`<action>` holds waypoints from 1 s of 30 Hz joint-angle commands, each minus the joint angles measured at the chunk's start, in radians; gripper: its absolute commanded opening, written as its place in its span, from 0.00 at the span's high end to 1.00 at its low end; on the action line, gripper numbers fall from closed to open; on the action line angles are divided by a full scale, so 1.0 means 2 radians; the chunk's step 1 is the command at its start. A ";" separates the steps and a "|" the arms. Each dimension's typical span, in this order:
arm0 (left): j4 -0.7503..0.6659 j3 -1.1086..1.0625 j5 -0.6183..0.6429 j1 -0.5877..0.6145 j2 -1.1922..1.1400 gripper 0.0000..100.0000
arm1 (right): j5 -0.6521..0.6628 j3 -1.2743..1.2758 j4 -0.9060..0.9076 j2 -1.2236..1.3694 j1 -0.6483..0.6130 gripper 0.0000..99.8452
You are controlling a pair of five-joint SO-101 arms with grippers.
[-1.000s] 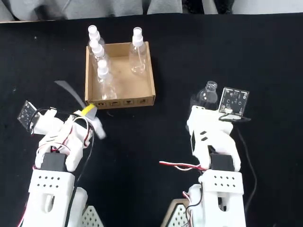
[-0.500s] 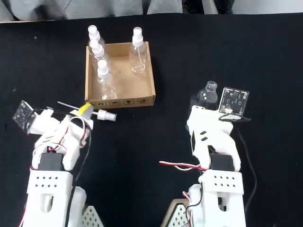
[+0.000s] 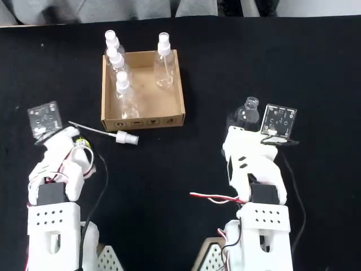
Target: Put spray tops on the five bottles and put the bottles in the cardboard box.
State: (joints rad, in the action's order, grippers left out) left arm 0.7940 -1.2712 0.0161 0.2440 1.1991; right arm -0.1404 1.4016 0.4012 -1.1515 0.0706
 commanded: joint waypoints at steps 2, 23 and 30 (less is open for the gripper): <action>-0.002 0.027 -0.036 0.008 0.011 0.97 | 0.006 -0.004 -0.015 -0.017 0.013 0.91; 0.125 0.120 -0.041 0.000 0.003 0.91 | 0.006 -0.004 -0.015 -0.017 0.013 0.91; 0.128 0.131 -0.087 -0.020 -0.031 0.91 | 0.006 -0.004 -0.016 -0.016 0.012 0.91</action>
State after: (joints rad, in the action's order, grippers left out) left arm 1.0441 -1.0840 -0.1343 0.2424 1.1838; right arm -0.1404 1.4016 0.4012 -1.1515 0.0706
